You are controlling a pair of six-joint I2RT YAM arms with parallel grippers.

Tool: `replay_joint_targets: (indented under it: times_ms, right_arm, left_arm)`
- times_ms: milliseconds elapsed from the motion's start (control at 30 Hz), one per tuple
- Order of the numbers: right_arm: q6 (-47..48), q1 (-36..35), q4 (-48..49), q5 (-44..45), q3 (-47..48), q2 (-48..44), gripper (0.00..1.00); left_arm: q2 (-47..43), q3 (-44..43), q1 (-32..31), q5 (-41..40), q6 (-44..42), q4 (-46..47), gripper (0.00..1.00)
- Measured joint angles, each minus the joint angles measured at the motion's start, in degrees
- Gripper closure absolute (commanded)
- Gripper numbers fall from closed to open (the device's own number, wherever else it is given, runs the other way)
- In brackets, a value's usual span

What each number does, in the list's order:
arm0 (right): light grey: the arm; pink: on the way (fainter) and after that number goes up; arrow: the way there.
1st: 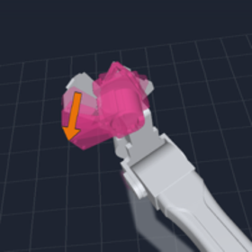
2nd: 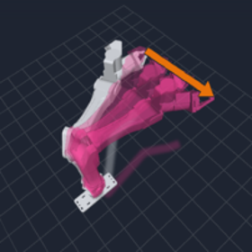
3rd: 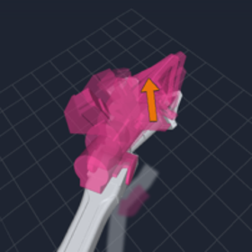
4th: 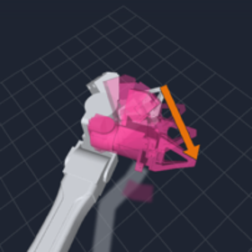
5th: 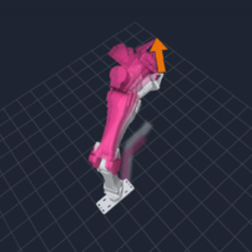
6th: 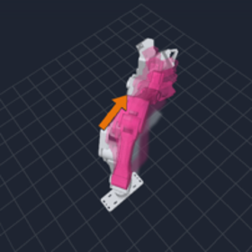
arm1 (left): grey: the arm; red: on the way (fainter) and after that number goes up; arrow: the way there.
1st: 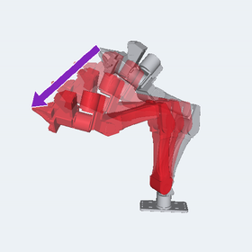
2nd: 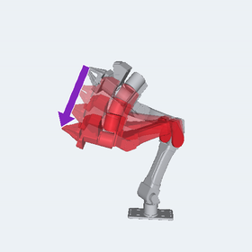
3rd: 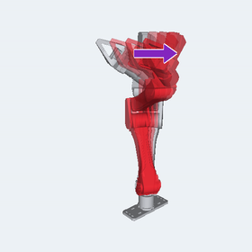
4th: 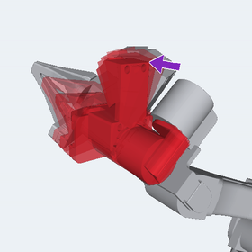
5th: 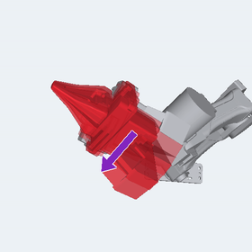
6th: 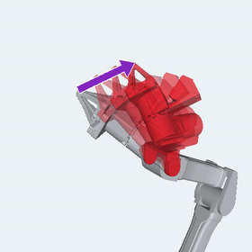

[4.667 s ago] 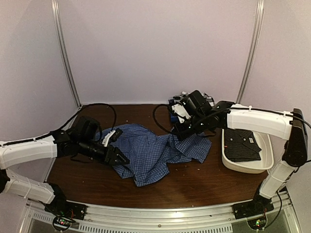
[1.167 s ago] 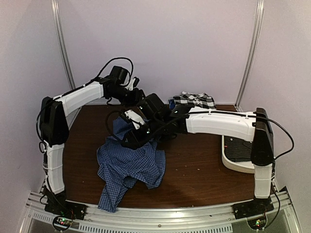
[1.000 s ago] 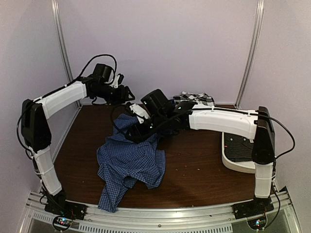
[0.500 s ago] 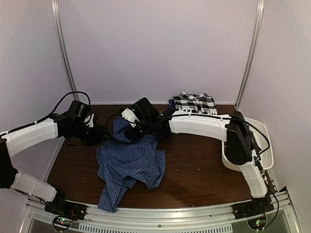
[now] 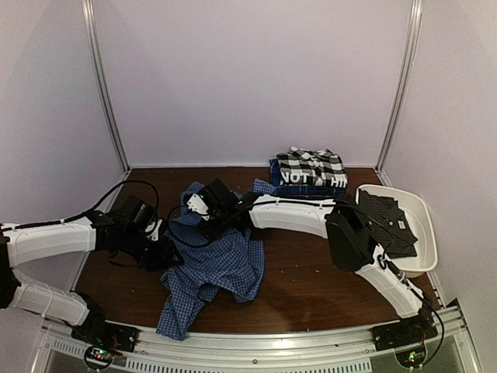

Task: Fold and stack the long sleeve shirts
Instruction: Pick up the crumpled shirt from the center of the board.

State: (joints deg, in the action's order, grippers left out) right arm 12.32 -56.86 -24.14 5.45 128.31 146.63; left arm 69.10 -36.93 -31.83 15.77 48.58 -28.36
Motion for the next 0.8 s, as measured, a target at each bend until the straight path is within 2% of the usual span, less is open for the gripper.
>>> replay_joint_targets:
  times_ms: [100,167,267,367,467,600,800]
  right_arm:
    - [-0.13,0.00,0.00,0.81,0.00,0.35,0.35]
    - [-0.31,0.00,0.28,1.27,0.02,0.37,0.45]
    - [-0.57,0.00,0.90,1.90,0.17,0.39,0.62]
    - [-0.94,0.00,1.09,2.32,0.85,0.42,0.83]
    - [-0.92,0.02,1.62,2.56,1.62,0.44,0.98]
    - [-1.68,0.13,2.19,3.43,2.80,0.50,1.00]
    - [-3.63,0.76,2.97,3.67,3.45,0.35,1.00]
  left_arm:
    - [-0.02,0.15,-2.91,0.42,0.83,0.55,0.79]
    - [-0.02,0.59,-4.68,0.87,1.09,0.90,0.93]
    - [-0.02,1.40,-7.50,1.95,1.88,0.96,1.00]
    - [-0.13,1.49,-11.23,3.45,1.90,0.96,1.00]
    - [-0.33,1.49,-15.04,5.42,1.90,1.22,1.00]
    - [-0.90,2.01,-18.53,8.96,1.90,1.51,0.90]
    - [-3.63,3.74,-18.80,12.79,1.88,1.75,0.86]
